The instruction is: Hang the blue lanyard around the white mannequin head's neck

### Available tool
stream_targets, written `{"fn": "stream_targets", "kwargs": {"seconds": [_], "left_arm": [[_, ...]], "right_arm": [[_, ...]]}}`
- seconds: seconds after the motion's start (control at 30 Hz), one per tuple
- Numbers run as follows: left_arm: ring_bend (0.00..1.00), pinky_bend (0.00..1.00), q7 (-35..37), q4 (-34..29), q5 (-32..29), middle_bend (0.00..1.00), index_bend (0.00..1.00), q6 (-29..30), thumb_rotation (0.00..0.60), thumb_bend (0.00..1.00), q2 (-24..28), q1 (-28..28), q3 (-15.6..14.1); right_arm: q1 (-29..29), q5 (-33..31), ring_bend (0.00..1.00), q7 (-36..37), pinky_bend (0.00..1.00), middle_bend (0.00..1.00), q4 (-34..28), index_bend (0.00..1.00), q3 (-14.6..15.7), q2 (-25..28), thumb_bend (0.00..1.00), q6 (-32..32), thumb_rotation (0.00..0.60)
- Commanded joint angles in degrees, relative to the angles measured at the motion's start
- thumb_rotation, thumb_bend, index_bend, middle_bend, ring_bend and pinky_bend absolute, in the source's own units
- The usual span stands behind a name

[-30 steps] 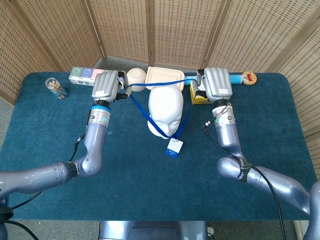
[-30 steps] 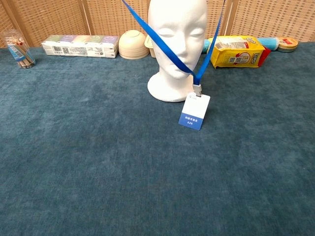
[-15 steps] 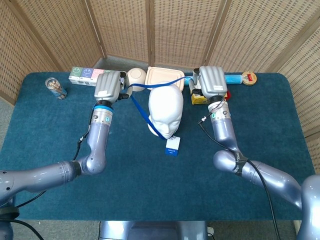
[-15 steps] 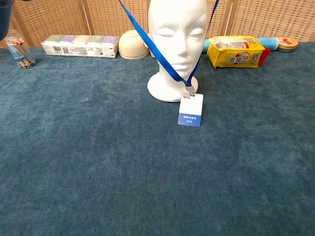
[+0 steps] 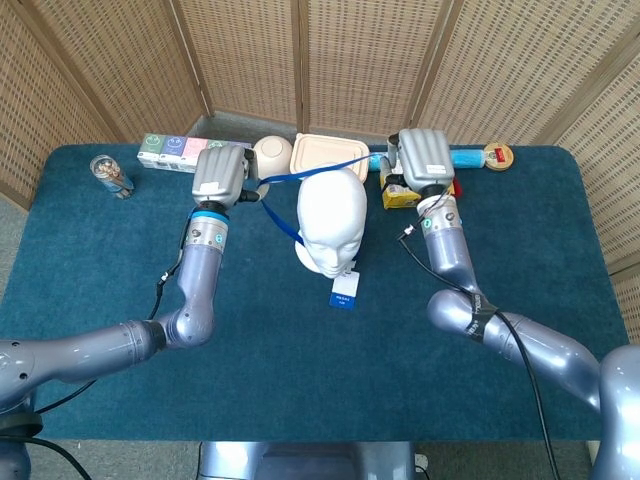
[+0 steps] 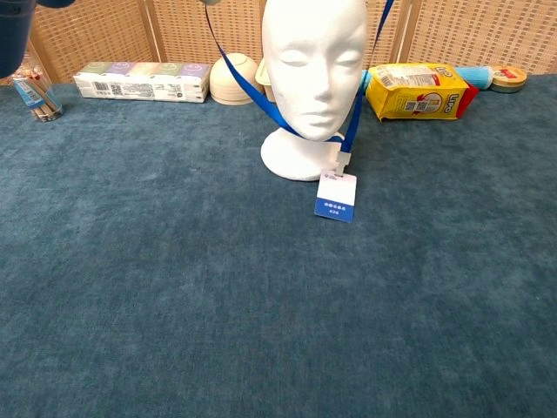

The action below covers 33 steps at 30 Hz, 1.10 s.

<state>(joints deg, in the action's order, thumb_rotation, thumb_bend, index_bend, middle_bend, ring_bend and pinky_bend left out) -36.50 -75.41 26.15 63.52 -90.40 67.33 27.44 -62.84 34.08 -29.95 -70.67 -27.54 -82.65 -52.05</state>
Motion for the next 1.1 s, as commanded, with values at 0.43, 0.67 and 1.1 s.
{"fn": "stream_targets", "kwargs": {"seconds": [0.43, 0.67, 1.1], "left_arm": [[0.61, 0.91, -0.4, 2.5, 2.8, 0.64, 0.51, 1.6, 0.485, 0.19, -2.0, 0.6, -0.2], [0.54, 0.85, -0.7, 3.7, 3.6, 0.54, 0.48, 2.1, 0.486, 0.18, -2.8, 0.8, -0.1], [0.43, 0.68, -1.8, 3.8, 1.9, 0.45, 0.44, 0.6, 0.463, 0.09, -2.7, 0.3, 0.8]], "right_arm": [[-1.7, -4.4, 1.0, -2.1, 1.0, 0.92, 0.8, 0.53, 1.8, 3.5, 0.52, 3.2, 0.158], [-2.5, -7.4, 1.0, -3.7, 1.0, 0.92, 1.1, 0.52, 2.7, 3.7, 0.49, 3.2, 0.147], [-4.0, -13.2, 1.0, -5.4, 1.0, 0.91, 1.1, 0.51, 4.1, 5.1, 0.31, 5.6, 0.108]]}}
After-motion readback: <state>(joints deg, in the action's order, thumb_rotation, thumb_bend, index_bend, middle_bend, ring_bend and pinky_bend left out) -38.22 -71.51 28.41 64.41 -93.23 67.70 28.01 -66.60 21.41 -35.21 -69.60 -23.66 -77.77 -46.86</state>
